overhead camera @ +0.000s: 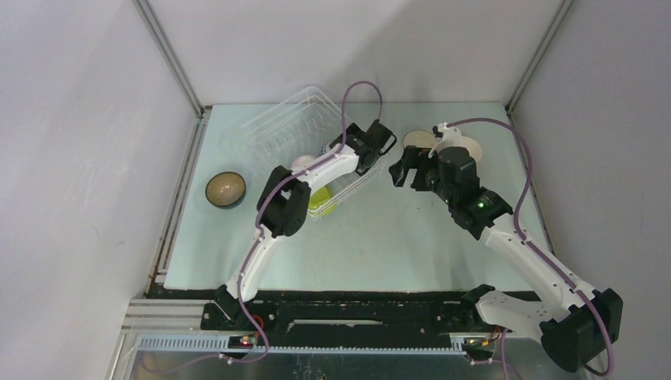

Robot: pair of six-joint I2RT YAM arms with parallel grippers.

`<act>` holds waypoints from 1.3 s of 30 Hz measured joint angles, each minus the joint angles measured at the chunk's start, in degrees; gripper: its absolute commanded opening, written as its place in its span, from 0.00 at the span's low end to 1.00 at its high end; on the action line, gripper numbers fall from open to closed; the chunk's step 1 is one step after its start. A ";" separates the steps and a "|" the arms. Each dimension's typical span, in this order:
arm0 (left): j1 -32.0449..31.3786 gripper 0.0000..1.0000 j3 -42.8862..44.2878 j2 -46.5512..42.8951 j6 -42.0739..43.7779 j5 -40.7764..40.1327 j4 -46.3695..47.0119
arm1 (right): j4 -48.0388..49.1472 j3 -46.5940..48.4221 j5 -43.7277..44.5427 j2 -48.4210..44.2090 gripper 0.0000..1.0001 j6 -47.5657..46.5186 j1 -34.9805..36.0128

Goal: Unload the bowls from the dish rack

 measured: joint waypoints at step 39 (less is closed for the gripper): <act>-1.90 0.78 -3.15 1.51 8.22 -8.83 5.97 | 0.04 0.00 -0.59 0.00 0.97 0.07 -0.87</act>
